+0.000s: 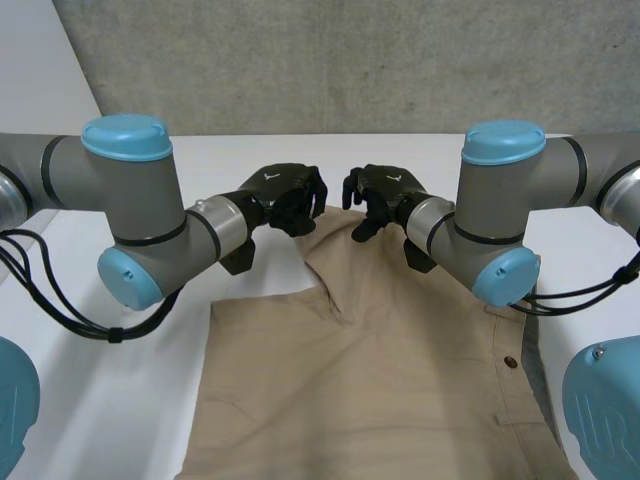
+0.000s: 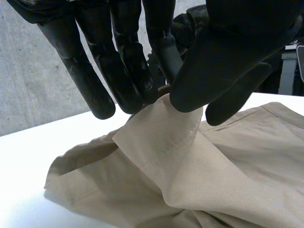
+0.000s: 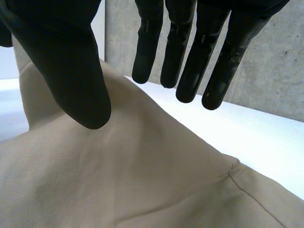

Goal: Fold the shorts.

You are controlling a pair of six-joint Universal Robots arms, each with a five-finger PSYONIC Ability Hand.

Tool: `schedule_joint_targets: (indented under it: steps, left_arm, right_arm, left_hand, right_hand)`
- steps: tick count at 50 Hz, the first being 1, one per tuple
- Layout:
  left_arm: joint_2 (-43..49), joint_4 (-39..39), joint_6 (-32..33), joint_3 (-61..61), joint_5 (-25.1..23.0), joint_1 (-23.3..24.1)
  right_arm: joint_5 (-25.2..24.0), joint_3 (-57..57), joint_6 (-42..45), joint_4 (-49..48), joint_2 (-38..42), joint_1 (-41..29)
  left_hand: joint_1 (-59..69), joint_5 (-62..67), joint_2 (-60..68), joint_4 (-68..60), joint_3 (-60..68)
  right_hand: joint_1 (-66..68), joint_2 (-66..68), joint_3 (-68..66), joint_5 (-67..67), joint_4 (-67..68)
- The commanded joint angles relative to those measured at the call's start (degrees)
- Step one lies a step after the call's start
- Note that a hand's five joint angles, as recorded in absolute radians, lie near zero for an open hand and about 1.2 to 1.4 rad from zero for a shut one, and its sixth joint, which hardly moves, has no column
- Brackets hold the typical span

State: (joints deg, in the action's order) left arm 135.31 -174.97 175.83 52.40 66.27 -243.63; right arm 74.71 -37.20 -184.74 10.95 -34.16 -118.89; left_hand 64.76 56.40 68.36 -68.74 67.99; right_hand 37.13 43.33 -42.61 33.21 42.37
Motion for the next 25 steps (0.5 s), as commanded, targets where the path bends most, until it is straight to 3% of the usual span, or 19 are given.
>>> schedule_joint_targets:
  steps: [1, 5, 7, 9, 12, 13, 14, 20, 25]
  left_arm:
    - [-0.13, -0.2, -0.13, -0.02, 0.0, 0.0]
    - [-0.13, -0.2, -0.13, 0.16, 0.0, 0.08]
    - [-0.13, -0.2, -0.13, 0.59, 0.0, 0.08]
    - [-0.22, -0.28, 0.04, 1.39, -0.09, 0.08]
    - [-0.57, -0.81, 0.31, 2.44, 0.09, 0.0]
    - [-0.83, -2.46, 0.22, 2.96, 0.52, -0.61]
    - [-0.84, -3.18, 0.04, 2.88, 0.7, -0.97]
    - [0.57, -11.08, -0.05, 1.92, 2.81, -5.71]
    - [3.99, -11.53, 0.13, 0.6, 2.9, -6.86]
  right_arm:
    - [-0.27, 0.37, -0.09, 0.21, 0.67, -0.73]
    - [-0.45, 0.46, -0.18, 0.04, 1.12, -1.0]
    - [-0.27, 0.98, -1.32, -0.32, 1.56, -1.17]
    - [0.08, 1.68, -2.02, -0.49, 1.64, -1.17]
    - [0.69, 3.35, -2.47, -0.76, 1.21, -0.91]
    - [0.7, 3.36, -2.47, -0.76, 1.2, -0.91]
    - [0.78, 3.45, -2.47, -0.67, 1.03, -0.73]
    - [0.87, 3.36, -2.38, -0.49, -0.02, -0.47]
    - [0.35, 3.18, -2.73, -0.49, -0.64, -0.38]
  left_hand:
    - [15.24, 13.6, 11.64, -11.26, 12.01]
    - [15.24, 13.6, 11.64, -11.26, 12.01]
    - [15.24, 13.6, 11.64, -11.26, 12.01]
    - [15.24, 13.6, 11.64, -11.26, 12.01]
    - [3.83, 2.18, 0.22, 0.16, 0.6]
    - [-32.14, -33.79, -35.75, 36.13, -35.38]
    - [-36.17, -37.81, -39.77, 40.15, -39.4]
    - [-41.26, -42.9, -44.86, 45.24, -44.49]
    - [-39.41, -41.06, -43.02, 43.39, -42.64]
  right_hand:
    - [7.78, 1.57, -2.3, 1.69, 2.53]
    - [11.48, 5.28, -6.0, 5.4, 6.23]
    - [37.57, 31.37, -32.09, 31.49, 32.32]
    - [42.82, 36.62, -37.34, 36.74, 37.58]
    - [42.87, 36.67, -37.39, 36.79, 37.63]
    - [42.87, 36.67, -37.39, 36.79, 37.63]
    - [42.87, 36.67, -37.39, 36.79, 37.63]
    - [42.87, 36.67, -37.39, 36.79, 37.63]
    - [42.87, 36.67, -37.39, 36.79, 37.63]
